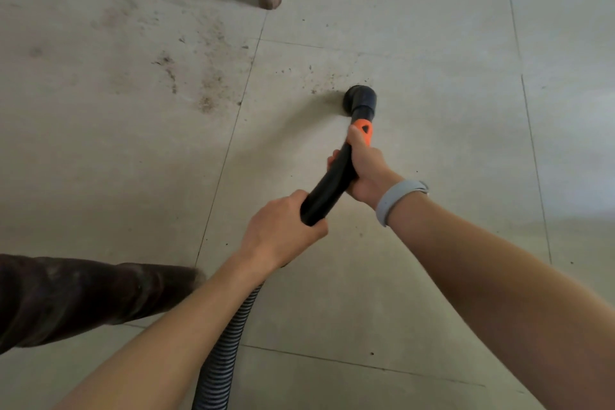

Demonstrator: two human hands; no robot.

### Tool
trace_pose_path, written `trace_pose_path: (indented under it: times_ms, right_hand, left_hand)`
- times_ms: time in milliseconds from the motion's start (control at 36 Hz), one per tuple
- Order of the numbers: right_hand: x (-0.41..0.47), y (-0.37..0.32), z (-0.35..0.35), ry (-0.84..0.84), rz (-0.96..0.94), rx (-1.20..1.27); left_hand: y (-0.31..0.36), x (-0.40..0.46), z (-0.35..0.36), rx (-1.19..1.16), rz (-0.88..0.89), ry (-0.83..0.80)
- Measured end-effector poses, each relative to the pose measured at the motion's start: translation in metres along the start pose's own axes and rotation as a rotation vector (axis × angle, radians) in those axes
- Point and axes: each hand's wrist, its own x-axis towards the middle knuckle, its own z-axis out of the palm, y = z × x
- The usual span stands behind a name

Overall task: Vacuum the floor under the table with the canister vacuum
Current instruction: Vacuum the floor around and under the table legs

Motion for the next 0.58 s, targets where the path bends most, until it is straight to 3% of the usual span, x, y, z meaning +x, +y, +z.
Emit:
trace_pose_path:
  times_ms: [278, 444, 583]
  right_hand:
    - [-0.011, 0.027, 0.069, -0.22, 0.058, -0.181]
    - [-0.006, 0.006, 0.068, -0.194, 0.018, -0.242]
    - [0.007, -0.018, 0.034, -0.066, -0.038, -0.154]
  left_hand:
    - [-0.043, -0.026, -0.012, -0.052, -0.192, 0.188]
    - [-0.028, -0.007, -0.014, -0.109, -0.181, 0.212]
    - [0.002, 0.018, -0.013, -0.039, -0.106, 0.099]
